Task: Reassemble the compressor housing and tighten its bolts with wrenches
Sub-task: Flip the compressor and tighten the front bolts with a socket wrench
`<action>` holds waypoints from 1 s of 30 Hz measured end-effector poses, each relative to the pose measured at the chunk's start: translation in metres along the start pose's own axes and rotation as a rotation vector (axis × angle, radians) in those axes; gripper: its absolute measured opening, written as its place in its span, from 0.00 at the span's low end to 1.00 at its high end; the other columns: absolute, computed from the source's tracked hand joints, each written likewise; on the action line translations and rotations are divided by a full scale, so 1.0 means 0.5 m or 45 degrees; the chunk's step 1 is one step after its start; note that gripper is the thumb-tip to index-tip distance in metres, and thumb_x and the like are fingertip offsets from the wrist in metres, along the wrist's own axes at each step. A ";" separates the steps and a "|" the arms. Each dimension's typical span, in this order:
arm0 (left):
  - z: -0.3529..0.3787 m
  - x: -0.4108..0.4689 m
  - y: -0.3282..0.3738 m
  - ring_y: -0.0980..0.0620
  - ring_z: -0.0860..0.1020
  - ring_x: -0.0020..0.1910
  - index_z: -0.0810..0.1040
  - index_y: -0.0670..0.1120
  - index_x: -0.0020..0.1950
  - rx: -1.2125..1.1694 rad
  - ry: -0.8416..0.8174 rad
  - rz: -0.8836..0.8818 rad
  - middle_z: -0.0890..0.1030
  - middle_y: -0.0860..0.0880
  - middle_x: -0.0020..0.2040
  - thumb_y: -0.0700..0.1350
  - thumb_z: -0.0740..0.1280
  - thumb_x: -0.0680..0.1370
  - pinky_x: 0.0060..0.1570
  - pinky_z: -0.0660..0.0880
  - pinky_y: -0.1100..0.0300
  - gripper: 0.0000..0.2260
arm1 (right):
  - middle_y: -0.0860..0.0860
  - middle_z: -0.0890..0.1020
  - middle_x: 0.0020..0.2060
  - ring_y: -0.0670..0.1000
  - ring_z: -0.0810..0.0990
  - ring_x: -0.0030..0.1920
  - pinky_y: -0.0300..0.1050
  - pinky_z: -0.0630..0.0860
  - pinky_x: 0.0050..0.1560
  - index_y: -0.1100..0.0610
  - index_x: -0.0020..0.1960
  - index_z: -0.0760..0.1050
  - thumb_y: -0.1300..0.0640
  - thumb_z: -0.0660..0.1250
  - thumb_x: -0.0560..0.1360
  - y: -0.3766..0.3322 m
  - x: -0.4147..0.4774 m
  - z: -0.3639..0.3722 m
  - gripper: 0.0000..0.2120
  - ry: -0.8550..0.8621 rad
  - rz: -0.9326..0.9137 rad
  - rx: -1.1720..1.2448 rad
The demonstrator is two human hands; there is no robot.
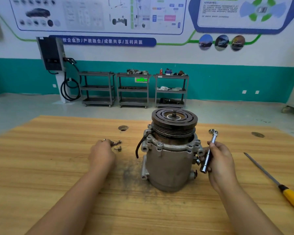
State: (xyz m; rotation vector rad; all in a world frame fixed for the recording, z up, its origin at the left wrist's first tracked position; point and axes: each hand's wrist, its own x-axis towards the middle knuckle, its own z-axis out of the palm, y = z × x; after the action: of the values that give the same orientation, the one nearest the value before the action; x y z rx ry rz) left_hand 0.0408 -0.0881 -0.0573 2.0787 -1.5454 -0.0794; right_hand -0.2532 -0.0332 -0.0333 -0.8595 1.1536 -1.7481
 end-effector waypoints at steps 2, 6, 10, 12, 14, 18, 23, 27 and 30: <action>0.013 0.008 0.010 0.44 0.69 0.62 0.74 0.47 0.66 0.092 -0.061 0.142 0.74 0.45 0.63 0.38 0.61 0.78 0.60 0.70 0.52 0.17 | 0.50 0.76 0.26 0.43 0.73 0.21 0.31 0.63 0.17 0.57 0.57 0.69 0.59 0.55 0.81 -0.002 -0.003 0.001 0.07 -0.004 -0.014 -0.022; 0.029 0.024 0.030 0.42 0.66 0.66 0.69 0.48 0.70 0.332 -0.202 0.249 0.74 0.46 0.65 0.45 0.61 0.80 0.63 0.66 0.52 0.18 | 0.46 0.77 0.23 0.43 0.73 0.21 0.32 0.64 0.18 0.55 0.53 0.70 0.59 0.55 0.81 -0.005 -0.009 0.002 0.05 -0.046 -0.049 -0.065; 0.034 0.033 0.041 0.45 0.73 0.60 0.75 0.46 0.61 0.479 -0.208 0.228 0.77 0.46 0.59 0.46 0.62 0.79 0.61 0.69 0.55 0.11 | 0.45 0.78 0.24 0.44 0.74 0.23 0.36 0.68 0.20 0.52 0.50 0.70 0.59 0.56 0.81 -0.005 -0.013 0.004 0.05 -0.094 -0.092 -0.146; 0.034 0.033 0.043 0.47 0.76 0.56 0.77 0.45 0.59 0.396 -0.233 0.176 0.79 0.46 0.57 0.45 0.63 0.79 0.56 0.73 0.57 0.11 | 0.45 0.78 0.24 0.44 0.74 0.23 0.36 0.68 0.21 0.52 0.49 0.70 0.59 0.56 0.80 -0.006 -0.013 0.004 0.06 -0.103 -0.098 -0.156; 0.031 0.031 0.043 0.49 0.78 0.54 0.78 0.44 0.59 0.315 -0.263 0.140 0.81 0.47 0.56 0.45 0.64 0.78 0.54 0.75 0.58 0.11 | 0.45 0.78 0.24 0.43 0.74 0.23 0.36 0.68 0.21 0.51 0.49 0.70 0.60 0.56 0.80 -0.008 -0.016 0.005 0.06 -0.109 -0.103 -0.160; 0.023 0.019 0.044 0.48 0.79 0.54 0.80 0.44 0.58 0.099 -0.228 0.149 0.82 0.46 0.54 0.43 0.67 0.77 0.53 0.74 0.58 0.10 | 0.46 0.77 0.23 0.43 0.73 0.22 0.35 0.68 0.21 0.53 0.49 0.69 0.61 0.56 0.80 -0.011 -0.021 0.007 0.06 -0.110 -0.111 -0.119; -0.023 -0.028 0.078 0.54 0.78 0.41 0.82 0.45 0.49 -0.435 0.099 0.217 0.83 0.49 0.43 0.45 0.70 0.75 0.37 0.69 0.62 0.05 | 0.48 0.75 0.24 0.44 0.72 0.21 0.33 0.67 0.21 0.56 0.50 0.68 0.63 0.55 0.80 -0.018 -0.024 0.008 0.05 -0.123 -0.104 -0.071; -0.088 -0.087 0.122 0.60 0.78 0.41 0.79 0.53 0.43 -0.795 0.280 0.341 0.82 0.58 0.40 0.47 0.68 0.76 0.40 0.75 0.59 0.02 | 0.50 0.75 0.25 0.43 0.72 0.21 0.33 0.66 0.20 0.57 0.50 0.68 0.64 0.55 0.80 -0.018 -0.025 0.007 0.05 -0.118 -0.117 -0.073; -0.140 -0.138 0.156 0.65 0.78 0.40 0.78 0.58 0.40 -1.060 0.424 0.459 0.81 0.63 0.37 0.49 0.68 0.75 0.37 0.72 0.72 0.05 | 0.52 0.75 0.27 0.43 0.72 0.21 0.32 0.65 0.19 0.57 0.51 0.67 0.64 0.55 0.80 -0.014 -0.024 0.008 0.05 -0.102 -0.134 -0.084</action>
State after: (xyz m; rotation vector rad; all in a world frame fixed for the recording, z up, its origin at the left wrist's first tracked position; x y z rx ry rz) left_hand -0.0258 -0.0138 0.0192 1.0923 -1.3348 -0.1937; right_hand -0.2465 -0.0223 -0.0266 -1.0368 1.1364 -1.7515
